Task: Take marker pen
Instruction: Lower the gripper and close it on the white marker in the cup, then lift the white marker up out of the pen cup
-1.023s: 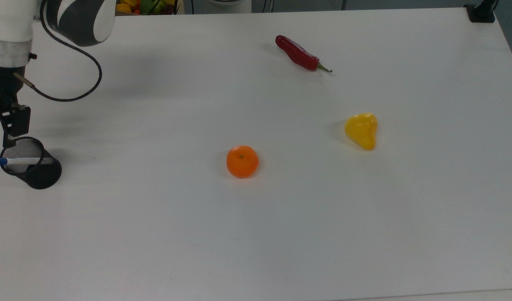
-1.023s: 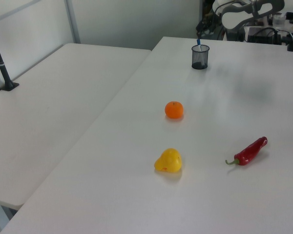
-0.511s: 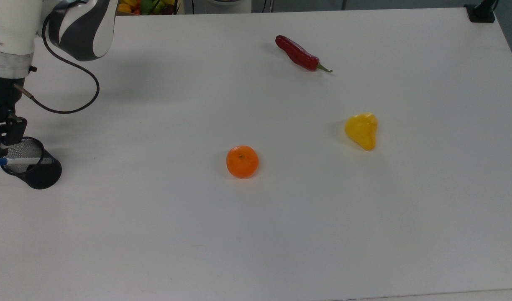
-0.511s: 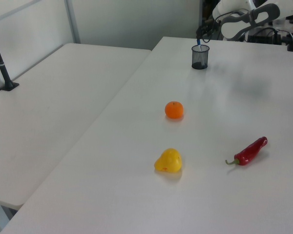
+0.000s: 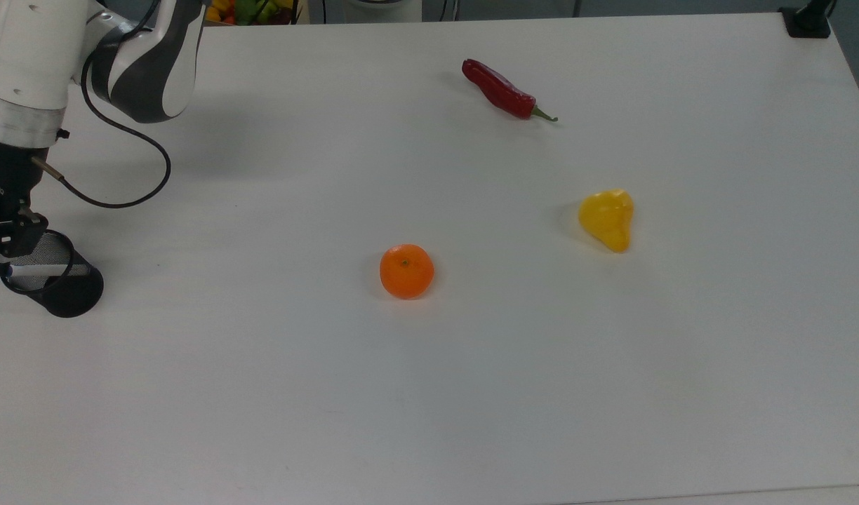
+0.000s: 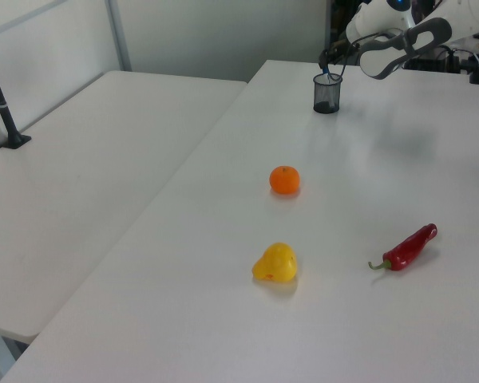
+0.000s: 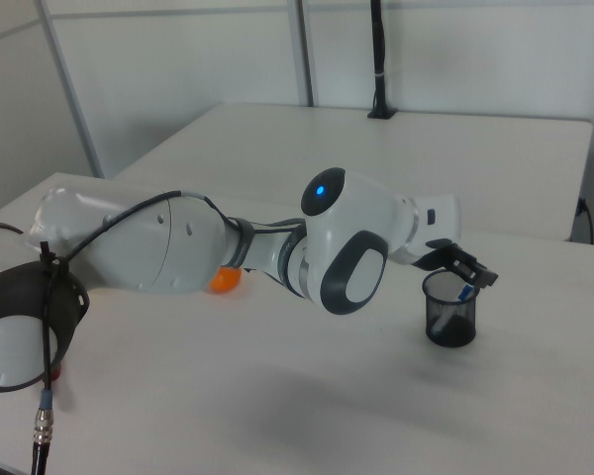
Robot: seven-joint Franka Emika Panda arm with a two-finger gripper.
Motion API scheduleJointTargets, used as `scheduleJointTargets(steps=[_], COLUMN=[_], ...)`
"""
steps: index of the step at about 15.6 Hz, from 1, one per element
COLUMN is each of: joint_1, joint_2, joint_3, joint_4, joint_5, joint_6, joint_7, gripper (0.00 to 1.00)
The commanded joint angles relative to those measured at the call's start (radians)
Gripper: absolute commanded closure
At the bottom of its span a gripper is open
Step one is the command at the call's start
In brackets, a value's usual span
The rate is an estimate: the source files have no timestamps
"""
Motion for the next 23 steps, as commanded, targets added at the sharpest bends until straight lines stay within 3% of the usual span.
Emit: scheduleJointTargets(steps=[1, 6, 9, 11, 17, 23], joint_1=[-0.006, -0.007, -0.012, -0.012, -0.012, -0.015], joint_2=[0.027, 0.052, 0.052, 0.052, 0.033, -0.069], joint_3=[0.0, 0.0, 0.0, 0.0, 0.001, 0.0], joint_4=[0.022, 0.022, 0.022, 0.021, 0.021, 0.021], joint_5=[-0.019, -0.022, -0.022, -0.022, -0.019, -0.009], joint_6=[0.028, 0.093, 0.096, 0.096, 0.096, 0.084], joint_7=[0.015, 0.007, 0.002, -0.004, -0.002, -0.002], gripper=[0.54, 0.59, 0.88, 0.98, 1.0, 1.0])
